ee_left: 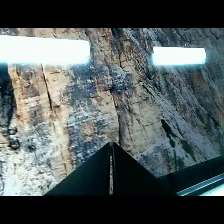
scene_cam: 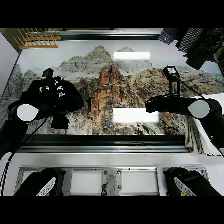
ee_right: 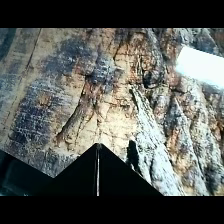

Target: Fold the clothes and pants, and hang the long-sleeved shirts on hangers.

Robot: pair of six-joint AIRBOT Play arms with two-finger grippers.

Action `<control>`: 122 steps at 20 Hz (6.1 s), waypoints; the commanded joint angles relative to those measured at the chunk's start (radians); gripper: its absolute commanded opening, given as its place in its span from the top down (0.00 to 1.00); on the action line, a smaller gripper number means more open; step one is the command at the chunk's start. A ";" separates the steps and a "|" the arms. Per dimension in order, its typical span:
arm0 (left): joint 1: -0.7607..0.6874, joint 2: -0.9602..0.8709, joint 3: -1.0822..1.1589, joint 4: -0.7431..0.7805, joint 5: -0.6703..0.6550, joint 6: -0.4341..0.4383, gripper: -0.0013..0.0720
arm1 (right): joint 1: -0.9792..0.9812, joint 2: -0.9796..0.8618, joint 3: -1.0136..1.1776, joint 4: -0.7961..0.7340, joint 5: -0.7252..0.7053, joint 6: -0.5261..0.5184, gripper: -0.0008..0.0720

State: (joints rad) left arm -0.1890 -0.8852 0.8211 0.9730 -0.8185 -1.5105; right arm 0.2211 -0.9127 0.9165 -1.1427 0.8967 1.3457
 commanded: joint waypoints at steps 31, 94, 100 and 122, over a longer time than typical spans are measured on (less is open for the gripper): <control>0.466 -0.529 0.002 0.200 0.206 0.017 0.05 | 0.001 0.000 0.001 0.003 0.000 0.000 0.97; -0.215 -0.014 0.736 0.620 -0.150 -0.181 0.97 | -0.370 -0.057 0.559 0.212 0.066 0.004 0.98; -0.498 0.191 0.849 0.625 -0.085 -0.181 0.97 | -0.369 0.160 0.723 0.223 -0.048 0.004 0.98; 0.000 -0.481 0.690 0.444 -0.122 -0.325 0.11 | -0.371 -0.262 0.478 0.169 -0.069 0.064 0.94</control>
State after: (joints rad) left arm -0.3660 -1.2274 1.4937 1.6321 -0.9989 -1.8408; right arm -0.1486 -1.0500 1.4216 -0.9588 0.9829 1.4132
